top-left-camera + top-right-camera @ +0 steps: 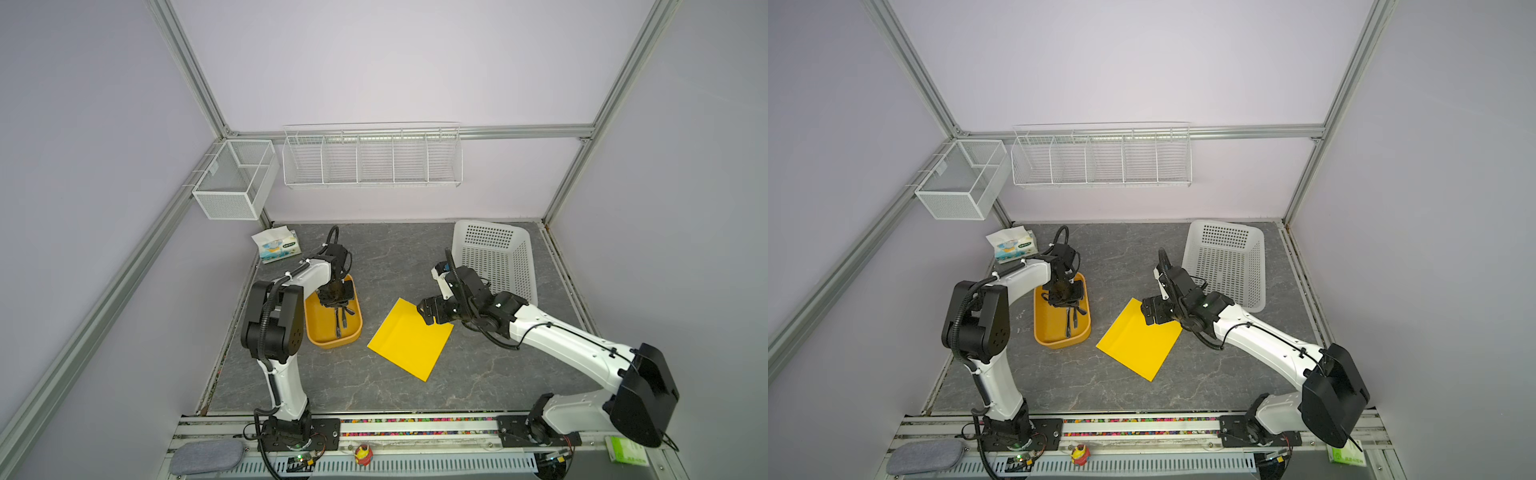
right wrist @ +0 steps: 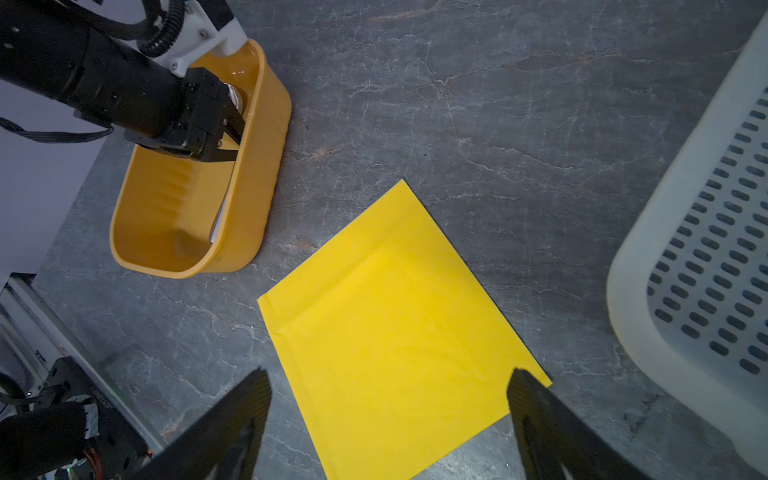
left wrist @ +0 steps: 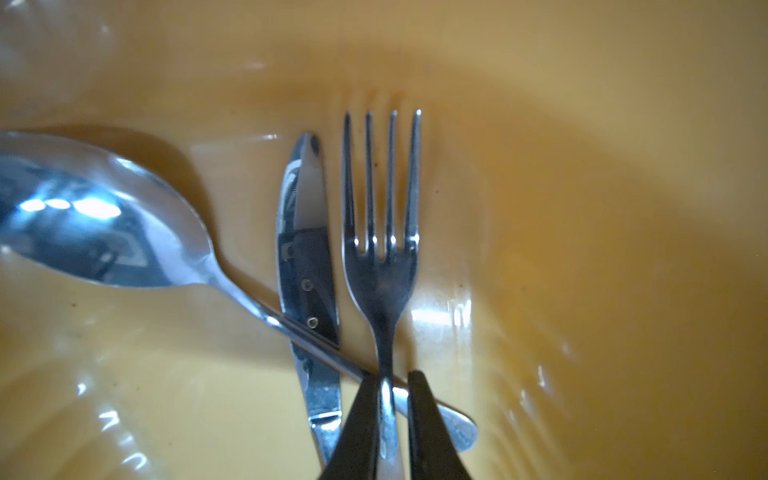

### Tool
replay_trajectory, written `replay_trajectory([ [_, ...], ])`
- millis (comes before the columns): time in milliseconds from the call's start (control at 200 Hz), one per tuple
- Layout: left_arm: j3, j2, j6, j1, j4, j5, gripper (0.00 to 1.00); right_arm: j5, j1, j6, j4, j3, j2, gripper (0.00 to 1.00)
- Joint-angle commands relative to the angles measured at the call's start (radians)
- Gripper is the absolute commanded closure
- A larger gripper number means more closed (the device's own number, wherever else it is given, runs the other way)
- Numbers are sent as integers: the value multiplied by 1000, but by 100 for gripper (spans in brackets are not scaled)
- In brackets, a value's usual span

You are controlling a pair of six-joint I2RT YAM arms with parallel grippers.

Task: Place the utensils on the paper napkin and roll it up
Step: 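Lower the left gripper onto the fork handle while the right gripper moves over the napkin, then close the left gripper on the fork handle and lift it from the tray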

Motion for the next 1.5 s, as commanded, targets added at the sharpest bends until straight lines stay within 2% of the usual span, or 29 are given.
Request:
replay_trajectory([
  [0,-7,75,20,-1,-7,-5,85,45,4,23,-47,-8,-1,8],
  [60,0,81,24,-1,-14,-8,89,55,4,29,-49,-16,-4,9],
  [155,11,89,26,-2,-21,-8,90,60,4,31,-48,-18,-10,9],
  [230,20,86,28,-2,-23,-6,96,68,5,33,-51,-17,-5,9],
  [380,50,70,43,-3,-31,-20,96,98,5,27,-115,11,42,10],
  [580,82,67,56,-2,-22,8,95,72,5,32,-69,-18,45,10],
  [875,113,149,56,-1,-50,53,88,31,7,31,-52,-21,66,10],
  [1000,118,180,60,-2,-71,45,86,96,6,60,-104,-3,64,10],
  [1240,150,187,65,-3,-105,12,94,171,6,64,-142,-5,-14,11],
  [1495,146,105,56,-3,-106,5,95,200,6,70,-147,-18,-85,12],
])
